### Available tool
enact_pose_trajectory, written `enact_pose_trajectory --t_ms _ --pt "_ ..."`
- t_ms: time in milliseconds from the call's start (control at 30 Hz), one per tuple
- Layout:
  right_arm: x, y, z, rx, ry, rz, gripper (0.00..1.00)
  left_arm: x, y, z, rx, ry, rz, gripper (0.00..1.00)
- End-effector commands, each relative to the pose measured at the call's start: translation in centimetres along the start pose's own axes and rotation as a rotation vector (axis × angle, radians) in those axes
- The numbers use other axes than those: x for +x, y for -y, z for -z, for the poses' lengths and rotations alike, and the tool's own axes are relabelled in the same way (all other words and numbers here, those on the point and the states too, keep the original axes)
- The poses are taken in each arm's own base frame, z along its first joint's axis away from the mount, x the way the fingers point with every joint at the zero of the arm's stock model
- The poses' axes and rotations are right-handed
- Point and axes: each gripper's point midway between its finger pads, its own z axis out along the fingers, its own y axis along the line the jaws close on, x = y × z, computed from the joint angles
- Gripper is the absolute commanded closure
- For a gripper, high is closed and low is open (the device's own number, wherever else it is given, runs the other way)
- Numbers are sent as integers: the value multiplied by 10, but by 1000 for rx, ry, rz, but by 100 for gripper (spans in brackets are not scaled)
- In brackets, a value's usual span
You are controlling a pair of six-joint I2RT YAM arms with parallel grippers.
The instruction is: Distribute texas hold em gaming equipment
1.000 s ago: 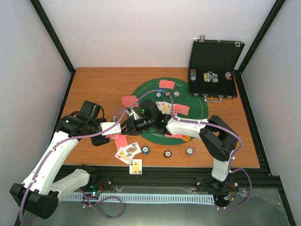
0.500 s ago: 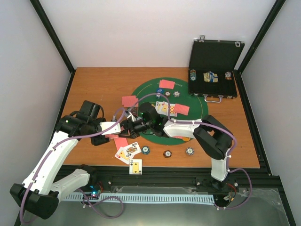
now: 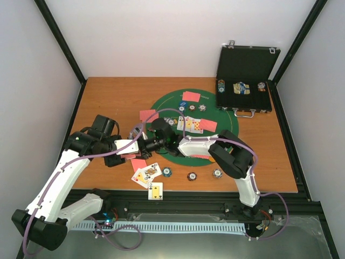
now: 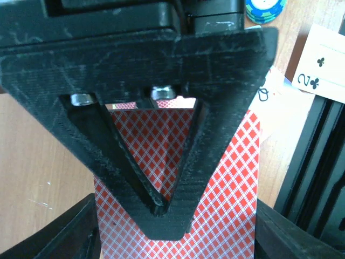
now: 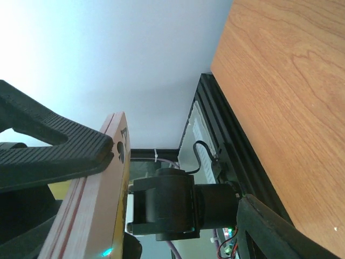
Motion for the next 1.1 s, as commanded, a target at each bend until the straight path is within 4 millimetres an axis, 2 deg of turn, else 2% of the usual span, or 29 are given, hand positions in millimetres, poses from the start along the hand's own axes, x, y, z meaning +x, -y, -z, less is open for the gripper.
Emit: enact_pose_trajectory --t_ms 0,100,300,600,767,1067 --pt "-1 4 -9 -21 -15 -6 35 -13 -8 11 -20 47 8 73" --pt "1 18 -6 14 -16 -31 37 -12 -9 12 -30 44 6 72" --pt "6 51 21 107 8 -81 42 -12 -10 15 -42 44 2 73" --pt "14 64 40 149 21 -90 46 -11 -10 15 -47 40 -3 73" --pt "12 51 42 139 22 -70 48 -11 -10 14 -45 41 -1 73" --pt "7 4 50 100 28 -10 49 -6 -10 6 -47 24 -2 73"
